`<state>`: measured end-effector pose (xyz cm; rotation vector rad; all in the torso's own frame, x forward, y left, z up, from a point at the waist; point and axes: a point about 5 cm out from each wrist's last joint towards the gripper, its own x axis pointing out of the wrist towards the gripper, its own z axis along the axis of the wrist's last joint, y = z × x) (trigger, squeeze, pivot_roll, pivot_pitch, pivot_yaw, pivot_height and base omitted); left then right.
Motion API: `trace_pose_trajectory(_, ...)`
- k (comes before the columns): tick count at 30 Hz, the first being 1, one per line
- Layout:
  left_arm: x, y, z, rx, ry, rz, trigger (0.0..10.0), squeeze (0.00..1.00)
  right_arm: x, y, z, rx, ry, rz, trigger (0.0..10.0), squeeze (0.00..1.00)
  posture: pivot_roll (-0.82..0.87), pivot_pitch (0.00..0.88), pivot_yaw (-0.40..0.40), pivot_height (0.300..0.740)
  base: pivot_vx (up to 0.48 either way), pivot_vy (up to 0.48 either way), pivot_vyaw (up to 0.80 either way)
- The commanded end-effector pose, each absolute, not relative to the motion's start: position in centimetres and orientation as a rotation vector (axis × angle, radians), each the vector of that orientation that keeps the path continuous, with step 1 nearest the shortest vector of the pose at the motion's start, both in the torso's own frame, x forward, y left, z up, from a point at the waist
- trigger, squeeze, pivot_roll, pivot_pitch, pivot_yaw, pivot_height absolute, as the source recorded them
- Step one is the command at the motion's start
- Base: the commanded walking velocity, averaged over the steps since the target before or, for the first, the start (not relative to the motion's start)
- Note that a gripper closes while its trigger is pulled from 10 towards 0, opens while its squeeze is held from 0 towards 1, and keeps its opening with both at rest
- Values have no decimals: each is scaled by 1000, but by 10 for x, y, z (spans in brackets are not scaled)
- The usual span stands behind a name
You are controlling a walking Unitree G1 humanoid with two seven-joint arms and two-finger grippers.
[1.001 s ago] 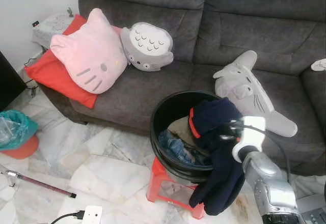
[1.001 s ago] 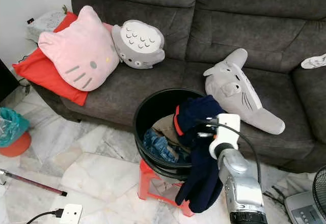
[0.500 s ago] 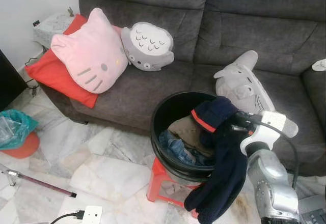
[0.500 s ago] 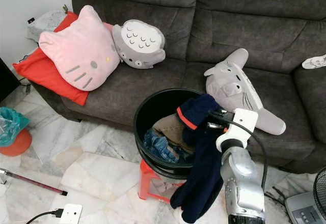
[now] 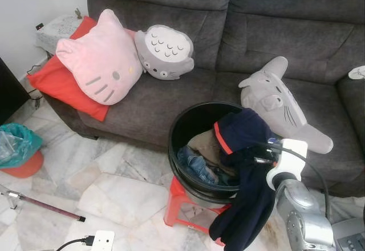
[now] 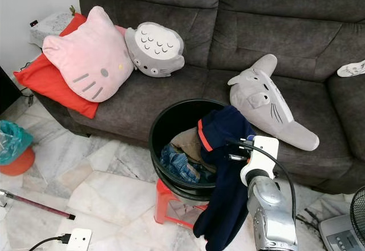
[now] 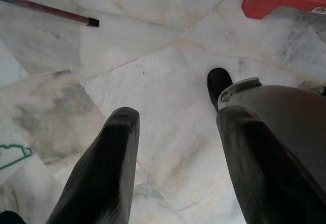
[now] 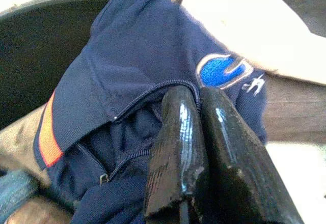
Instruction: Hang hanger
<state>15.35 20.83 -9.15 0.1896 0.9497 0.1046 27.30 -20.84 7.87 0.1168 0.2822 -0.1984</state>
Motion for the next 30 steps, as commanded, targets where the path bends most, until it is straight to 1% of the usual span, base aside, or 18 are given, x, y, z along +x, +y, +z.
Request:
trace_pose_trajectory(1, 147, 210, -94, 213, 969, 97, 10000, 0, 273, -216, 87, 129, 219, -244, 0, 0, -84, 80, 14, 740, 0, 0, 0)
trace_pose_trajectory(9, 147, 210, -94, 220, 965, 106, 10000, 0, 276, -212, 105, 184, 87, -232, 0, 0, -83, 80, 12, 740, 0, 0, 0)
trace_pose_trajectory(20, 148, 210, -93, 227, 961, 111, 10000, 0, 272, -213, 99, 204, 71, -226, 0, 0, -87, 81, 11, 740, 0, 0, 0)
trace_pose_trajectory(21, 147, 211, -93, 228, 961, 111, 10000, 0, 271, -213, 98, 202, 86, -226, 0, 0, -88, 81, 12, 740, 0, 0, 0)
trace_pose_trajectory(23, 147, 210, -93, 228, 962, 111, 10000, 0, 266, -216, 73, 116, 263, -268, 0, 0, -86, 80, 10, 740, 0, 0, 0)
trace_pose_trajectory(25, 147, 210, -93, 228, 961, 112, 10000, 0, 260, -220, 62, 153, 330, -315, 0, 0, -84, 81, 10, 740, 0, 0, 0)
trace_pose_trajectory(30, 147, 211, -93, 229, 961, 114, 10000, 0, 259, -220, 58, 163, 338, -322, 0, 0, -85, 82, 12, 740, 0, 0, 0)
